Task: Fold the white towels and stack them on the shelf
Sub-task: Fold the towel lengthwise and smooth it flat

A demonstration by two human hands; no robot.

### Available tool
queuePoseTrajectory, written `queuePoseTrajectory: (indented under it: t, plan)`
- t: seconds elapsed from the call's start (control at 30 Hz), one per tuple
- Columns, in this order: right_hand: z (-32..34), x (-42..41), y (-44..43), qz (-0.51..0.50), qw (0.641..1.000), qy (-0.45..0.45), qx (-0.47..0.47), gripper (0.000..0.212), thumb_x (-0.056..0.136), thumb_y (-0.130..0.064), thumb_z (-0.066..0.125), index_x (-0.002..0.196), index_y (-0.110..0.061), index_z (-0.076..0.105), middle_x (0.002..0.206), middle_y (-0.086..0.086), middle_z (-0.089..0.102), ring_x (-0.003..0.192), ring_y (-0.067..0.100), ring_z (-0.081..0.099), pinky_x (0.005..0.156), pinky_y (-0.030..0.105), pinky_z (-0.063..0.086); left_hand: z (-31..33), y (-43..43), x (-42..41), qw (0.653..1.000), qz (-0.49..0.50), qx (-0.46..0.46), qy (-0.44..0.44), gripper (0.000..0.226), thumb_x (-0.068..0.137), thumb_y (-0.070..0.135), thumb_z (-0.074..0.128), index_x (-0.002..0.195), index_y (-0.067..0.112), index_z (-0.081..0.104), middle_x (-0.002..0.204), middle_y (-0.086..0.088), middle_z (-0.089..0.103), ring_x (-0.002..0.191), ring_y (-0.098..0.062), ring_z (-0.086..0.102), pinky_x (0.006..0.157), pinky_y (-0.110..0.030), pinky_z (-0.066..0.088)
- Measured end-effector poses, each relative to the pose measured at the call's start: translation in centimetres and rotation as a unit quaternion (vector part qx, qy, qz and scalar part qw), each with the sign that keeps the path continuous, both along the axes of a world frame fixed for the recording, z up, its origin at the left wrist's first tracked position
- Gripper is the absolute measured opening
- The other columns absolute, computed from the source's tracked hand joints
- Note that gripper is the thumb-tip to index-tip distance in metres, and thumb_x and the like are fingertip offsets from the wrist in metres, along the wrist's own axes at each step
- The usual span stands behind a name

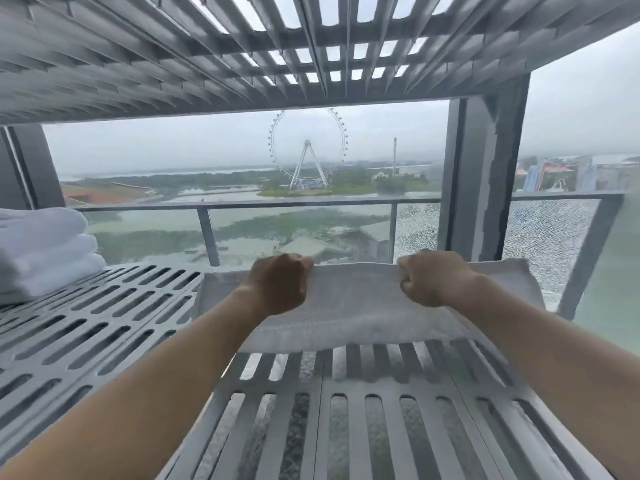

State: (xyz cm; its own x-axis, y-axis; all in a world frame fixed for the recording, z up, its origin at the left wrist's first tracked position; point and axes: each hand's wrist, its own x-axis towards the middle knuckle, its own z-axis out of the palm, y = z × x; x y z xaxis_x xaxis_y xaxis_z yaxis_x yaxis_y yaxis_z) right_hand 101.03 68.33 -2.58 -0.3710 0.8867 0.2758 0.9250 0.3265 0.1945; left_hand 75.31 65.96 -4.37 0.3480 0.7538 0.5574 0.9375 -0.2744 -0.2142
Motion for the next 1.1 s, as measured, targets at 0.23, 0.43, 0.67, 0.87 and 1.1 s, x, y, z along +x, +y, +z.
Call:
queuePoseTrajectory:
  t: [0.23, 0.43, 0.67, 0.87, 1.1]
  plan:
    - [0.4, -0.8, 5.2, 0.010, 1.000, -0.003, 0.000, 0.016, 0.092, -0.023, 0.032, 0.098, -0.018, 0.046, 0.108, 0.007, 0.059, 0.095, 0.027, 0.056, 0.069, 0.032, 0.038, 0.7, 5.6, -0.4, 0.998, 0.048, -0.034, 0.002, 0.025, 0.085, 0.009, 0.037, 0.101, 0.013, 0.055, 0.090, -0.004, 0.061, 0.083, -0.027, 0.061, 0.063, -0.033, 0.046]
    - [-0.6, -0.3, 8.1, 0.022, 0.988, -0.052, -0.145, 0.043, 0.088, -0.008, 0.044, 0.128, -0.024, 0.046, 0.127, 0.003, 0.050, 0.102, 0.022, 0.052, 0.072, 0.027, 0.039, -1.4, 7.9, 0.4, 0.986, 0.122, -0.105, 0.046, 0.021, 0.088, 0.014, 0.036, 0.092, 0.016, 0.056, 0.099, -0.007, 0.062, 0.092, -0.026, 0.059, 0.074, -0.036, 0.046]
    - [0.5, 0.9, 9.7, -0.030, 0.969, -0.160, -0.186, 0.011, 0.078, 0.001, 0.047, 0.075, -0.007, 0.052, 0.076, 0.004, 0.052, 0.069, 0.021, 0.050, 0.058, 0.026, 0.043, -2.4, 10.3, -0.5, 0.981, 0.136, -0.136, 0.018, 0.023, 0.092, 0.023, 0.032, 0.077, 0.020, 0.050, 0.097, -0.007, 0.065, 0.084, -0.025, 0.058, 0.067, -0.031, 0.041]
    - [0.7, 1.7, 10.9, -0.045, 0.977, -0.135, -0.156, 0.028, 0.079, 0.004, 0.046, 0.099, -0.005, 0.063, 0.096, 0.009, 0.062, 0.078, 0.023, 0.056, 0.050, 0.021, 0.038, -2.6, 11.3, -0.6, 0.980, 0.105, -0.168, -0.019, 0.022, 0.092, 0.027, 0.031, 0.082, 0.022, 0.049, 0.087, -0.001, 0.062, 0.073, -0.018, 0.052, 0.065, -0.031, 0.040]
    - [-0.8, 0.6, 10.8, -0.016, 0.986, -0.125, -0.107, 0.023, 0.078, -0.002, 0.043, 0.092, -0.008, 0.060, 0.084, 0.001, 0.054, 0.074, 0.021, 0.051, 0.056, 0.026, 0.037, -3.7, 11.1, -0.8, 0.973, 0.006, -0.214, -0.092, 0.030, 0.087, 0.061, 0.040, 0.087, 0.032, 0.048, 0.086, 0.004, 0.062, 0.077, -0.015, 0.054, 0.067, -0.029, 0.041]
